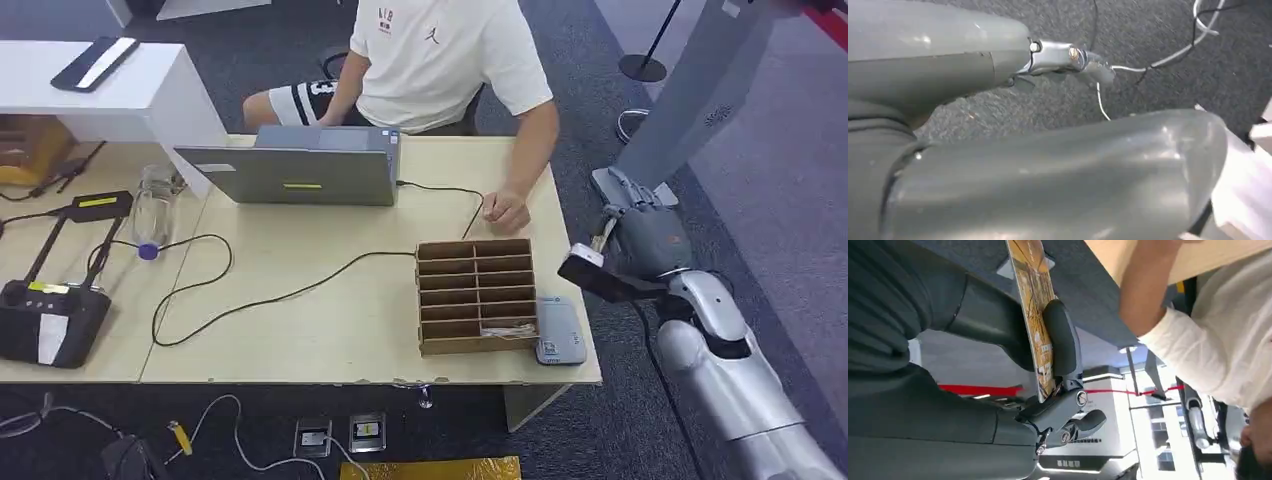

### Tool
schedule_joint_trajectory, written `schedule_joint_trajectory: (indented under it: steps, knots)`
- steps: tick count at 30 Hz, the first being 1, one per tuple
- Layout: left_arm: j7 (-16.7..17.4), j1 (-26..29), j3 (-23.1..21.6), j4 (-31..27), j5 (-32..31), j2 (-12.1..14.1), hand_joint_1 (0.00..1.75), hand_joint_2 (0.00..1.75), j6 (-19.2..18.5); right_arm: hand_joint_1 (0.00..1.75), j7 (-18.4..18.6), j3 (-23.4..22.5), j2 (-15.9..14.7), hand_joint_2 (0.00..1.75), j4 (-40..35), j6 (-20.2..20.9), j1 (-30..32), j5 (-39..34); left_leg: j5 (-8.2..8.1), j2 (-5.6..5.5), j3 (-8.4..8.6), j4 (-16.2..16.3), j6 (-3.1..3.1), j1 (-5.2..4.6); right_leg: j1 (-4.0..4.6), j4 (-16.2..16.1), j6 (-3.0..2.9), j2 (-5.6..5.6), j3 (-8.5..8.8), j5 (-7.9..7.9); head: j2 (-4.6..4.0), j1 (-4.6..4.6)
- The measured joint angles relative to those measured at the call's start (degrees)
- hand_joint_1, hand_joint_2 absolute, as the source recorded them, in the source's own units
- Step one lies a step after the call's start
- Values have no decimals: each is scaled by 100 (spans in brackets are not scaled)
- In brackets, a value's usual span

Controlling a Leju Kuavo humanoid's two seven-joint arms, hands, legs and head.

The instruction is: Pass the card to the sensor for recognition and then transmit it.

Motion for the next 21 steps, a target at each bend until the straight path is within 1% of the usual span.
schedule_joint_trajectory:
  steps: [7,12,21]
  knots:
    - [88,71,11,-2,-48,0,0,0,0,175,48,-83,-66,175,155,-35,268,-37,0,0,1,0,0,0,0,0,0,0,2,0,0,2]
    - [98,85,15,-2,-55,-2,0,0,0,175,50,-101,-83,175,217,-72,343,-52,0,1,1,0,0,0,0,0,0,1,1,0,0,0]
    - [282,127,20,-2,-2,-2,0,0,0,175,66,-127,-125,175,394,-186,585,-109,0,1,1,0,0,0,0,0,0,1,1,0,0,0]
